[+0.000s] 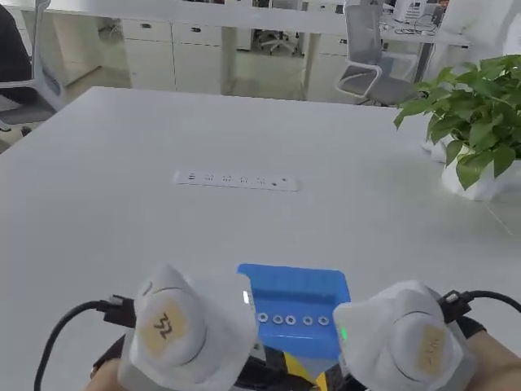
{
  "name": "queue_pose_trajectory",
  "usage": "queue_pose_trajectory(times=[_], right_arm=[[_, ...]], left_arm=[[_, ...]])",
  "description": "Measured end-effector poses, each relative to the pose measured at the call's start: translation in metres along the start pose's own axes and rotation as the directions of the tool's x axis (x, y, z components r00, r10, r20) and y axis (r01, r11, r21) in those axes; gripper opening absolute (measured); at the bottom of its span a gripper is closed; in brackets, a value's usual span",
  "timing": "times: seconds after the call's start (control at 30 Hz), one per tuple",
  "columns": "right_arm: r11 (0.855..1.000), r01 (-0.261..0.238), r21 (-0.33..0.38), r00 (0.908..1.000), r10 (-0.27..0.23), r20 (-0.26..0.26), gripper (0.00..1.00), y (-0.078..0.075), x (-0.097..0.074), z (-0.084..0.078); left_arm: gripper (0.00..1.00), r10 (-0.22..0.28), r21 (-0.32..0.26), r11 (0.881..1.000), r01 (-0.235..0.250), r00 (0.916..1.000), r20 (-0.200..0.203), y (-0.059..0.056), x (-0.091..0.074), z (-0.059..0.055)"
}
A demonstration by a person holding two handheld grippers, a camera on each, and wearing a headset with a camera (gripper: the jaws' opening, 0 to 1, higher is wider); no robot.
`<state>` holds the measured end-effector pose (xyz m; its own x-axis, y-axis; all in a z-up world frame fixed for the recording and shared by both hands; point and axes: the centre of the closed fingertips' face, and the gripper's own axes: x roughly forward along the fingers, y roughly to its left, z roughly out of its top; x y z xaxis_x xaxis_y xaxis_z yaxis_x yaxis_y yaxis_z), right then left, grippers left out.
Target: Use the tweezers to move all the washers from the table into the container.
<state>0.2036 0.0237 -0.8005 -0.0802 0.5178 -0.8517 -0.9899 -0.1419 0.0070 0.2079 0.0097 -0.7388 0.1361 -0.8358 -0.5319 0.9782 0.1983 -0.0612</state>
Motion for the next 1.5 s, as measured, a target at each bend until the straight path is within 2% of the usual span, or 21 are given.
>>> queue_pose_trajectory(times=[0.03, 0.1, 0.33, 0.5, 0.7, 1.03, 1.17, 1.23, 1.33, 1.37, 1.4, 1.43, 1.47, 1.5], right_arm=[[1.000, 0.000, 0.002, 1.0000, 0.000, 0.000, 0.04, 0.000, 0.001, -0.001], [1.000, -0.001, 0.008, 1.0000, 0.001, 0.001, 0.04, 0.000, 0.002, -0.003], [0.999, 0.012, 0.034, 0.9999, -0.012, 0.011, 0.04, -0.001, 0.007, -0.009], [0.998, 0.022, 0.063, 0.9995, -0.024, 0.020, 0.05, -0.001, 0.018, -0.016], [0.996, 0.050, 0.074, 0.9982, -0.052, 0.029, 0.05, -0.001, 0.029, -0.019], [0.987, 0.083, 0.136, 0.9933, -0.093, 0.069, 0.08, -0.004, 0.030, -0.021], [0.970, 0.079, 0.229, 0.9813, -0.116, 0.154, 0.17, -0.004, 0.023, -0.016], [0.958, 0.099, 0.268, 0.9705, -0.153, 0.187, 0.17, -0.006, 0.013, -0.016], [0.931, 0.137, 0.340, 0.9381, -0.232, 0.257, 0.23, -0.012, -0.007, -0.013], [0.913, 0.152, 0.378, 0.9180, -0.272, 0.288, 0.25, -0.016, -0.016, -0.012], [0.899, 0.162, 0.406, 0.9016, -0.303, 0.309, 0.26, -0.019, -0.023, -0.012], [0.878, 0.175, 0.446, 0.8751, -0.346, 0.338, 0.28, -0.022, -0.033, -0.011], [0.862, 0.180, 0.474, 0.8571, -0.374, 0.354, 0.29, -0.025, -0.039, -0.011], [0.832, 0.195, 0.520, 0.8277, -0.424, 0.368, 0.31, -0.029, -0.050, -0.012]], left_arm=[[0.01, -0.006, 0.030, 1.000, 0.007, 0.9998, -0.018, 0.000, 0.001, -0.002], [0.00, 0.002, 0.061, 0.998, 0.000, 0.9995, -0.030, 0.001, 0.002, -0.004], [0.00, 0.007, 0.086, 0.996, -0.001, 0.9970, -0.077, 0.003, 0.006, -0.013], [0.00, 0.015, 0.087, 0.996, -0.002, 0.9891, -0.146, 0.006, 0.007, -0.033], [0.00, 0.021, 0.101, 0.995, 0.000, 0.9781, -0.207, 0.007, 0.008, -0.053], [0.00, 0.020, 0.085, 0.996, 0.000, 0.9726, -0.232, 0.008, 0.005, -0.063], [0.00, 0.022, 0.079, 0.997, -0.004, 0.9716, -0.236, 0.010, 0.003, -0.065], [0.00, 0.022, 0.076, 0.997, -0.004, 0.9705, -0.240, 0.010, 0.002, -0.067], [0.00, 0.022, 0.071, 0.997, -0.005, 0.9678, -0.251, 0.012, 0.001, -0.070], [0.00, 0.021, 0.063, 0.998, -0.005, 0.9665, -0.256, 0.012, 0.000, -0.072], [0.00, 0.020, 0.061, 0.998, -0.005, 0.9659, -0.258, 0.013, 0.000, -0.073], [0.00, 0.019, 0.056, 0.998, -0.004, 0.9644, -0.264, 0.013, 0.000, -0.075], [0.00, 0.018, 0.054, 0.999, -0.004, 0.9634, -0.268, 0.013, 0.000, -0.076], [0.00, 0.018, 0.050, 0.999, -0.005, 0.9625, -0.271, 0.013, 0.000, -0.078]])
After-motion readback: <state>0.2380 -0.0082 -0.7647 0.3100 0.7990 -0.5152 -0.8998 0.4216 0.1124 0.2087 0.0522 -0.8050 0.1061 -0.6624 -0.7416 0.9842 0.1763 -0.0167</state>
